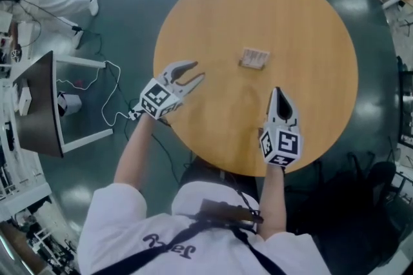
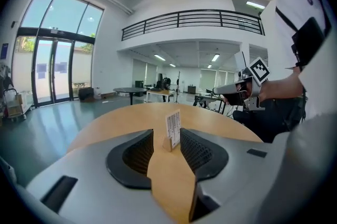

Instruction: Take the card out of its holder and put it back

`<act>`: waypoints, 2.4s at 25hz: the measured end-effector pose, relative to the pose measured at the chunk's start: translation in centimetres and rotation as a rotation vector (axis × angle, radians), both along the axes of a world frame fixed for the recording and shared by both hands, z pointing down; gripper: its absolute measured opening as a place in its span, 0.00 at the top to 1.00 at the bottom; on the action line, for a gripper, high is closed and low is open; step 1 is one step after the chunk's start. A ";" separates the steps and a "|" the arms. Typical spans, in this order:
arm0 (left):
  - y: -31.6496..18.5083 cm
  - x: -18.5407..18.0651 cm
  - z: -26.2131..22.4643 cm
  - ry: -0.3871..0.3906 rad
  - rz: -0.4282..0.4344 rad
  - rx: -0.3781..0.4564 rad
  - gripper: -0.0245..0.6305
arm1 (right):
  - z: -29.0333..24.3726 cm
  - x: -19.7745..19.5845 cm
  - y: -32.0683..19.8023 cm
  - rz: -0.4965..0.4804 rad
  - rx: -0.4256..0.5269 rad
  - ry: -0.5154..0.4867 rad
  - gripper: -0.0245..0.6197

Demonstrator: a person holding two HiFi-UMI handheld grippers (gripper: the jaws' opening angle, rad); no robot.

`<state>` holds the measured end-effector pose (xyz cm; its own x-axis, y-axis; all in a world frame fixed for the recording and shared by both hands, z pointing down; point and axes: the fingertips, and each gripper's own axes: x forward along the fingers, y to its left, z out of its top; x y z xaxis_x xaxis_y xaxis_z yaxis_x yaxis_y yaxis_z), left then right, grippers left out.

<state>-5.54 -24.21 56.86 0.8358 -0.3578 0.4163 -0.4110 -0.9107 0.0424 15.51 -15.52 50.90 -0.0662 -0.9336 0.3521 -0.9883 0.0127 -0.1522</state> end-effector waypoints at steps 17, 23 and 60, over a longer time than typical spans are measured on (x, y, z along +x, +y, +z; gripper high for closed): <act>-4.9 8.7 1.3 0.160 0.371 -0.105 0.44 | 3.4 2.0 -1.6 0.043 -0.080 -0.004 0.94; -3.7 13.5 3.3 0.179 0.453 -0.144 0.44 | 4.2 2.8 -1.9 0.059 -0.106 0.003 0.94; -1.3 20.8 1.0 0.202 0.695 -0.123 0.92 | 1.3 3.8 -1.7 0.106 -0.064 0.000 0.94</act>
<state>15.31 -25.48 57.85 0.9177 0.3219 0.2330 0.2860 -0.9421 0.1751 19.35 -17.23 52.18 0.0320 -0.9111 0.4108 -0.9836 -0.1017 -0.1489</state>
